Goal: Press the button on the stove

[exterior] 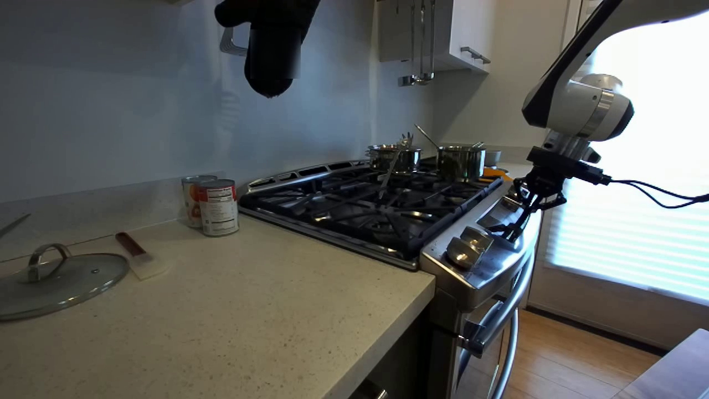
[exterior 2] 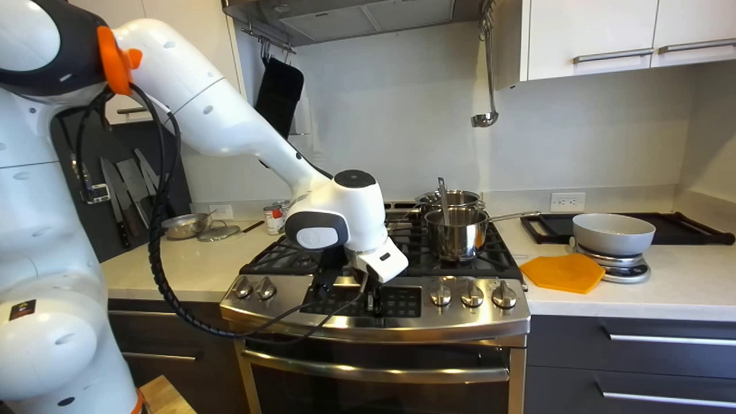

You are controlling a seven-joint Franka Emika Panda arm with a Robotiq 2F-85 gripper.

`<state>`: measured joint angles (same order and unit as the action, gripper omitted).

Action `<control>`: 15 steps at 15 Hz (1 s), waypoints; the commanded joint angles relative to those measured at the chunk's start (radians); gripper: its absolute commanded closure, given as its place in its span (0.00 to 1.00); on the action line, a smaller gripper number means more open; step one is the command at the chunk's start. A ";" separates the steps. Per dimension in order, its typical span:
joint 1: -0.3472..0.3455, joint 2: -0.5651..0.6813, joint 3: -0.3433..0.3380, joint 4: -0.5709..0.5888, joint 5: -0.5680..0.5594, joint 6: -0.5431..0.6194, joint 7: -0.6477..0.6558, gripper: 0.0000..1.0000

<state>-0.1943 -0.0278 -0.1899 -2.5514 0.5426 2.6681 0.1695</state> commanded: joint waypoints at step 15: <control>-0.034 -0.420 0.031 -0.069 -0.188 -0.423 0.181 1.00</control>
<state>-0.2099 -0.3355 -0.1885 -2.5550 0.4000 2.3040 0.2604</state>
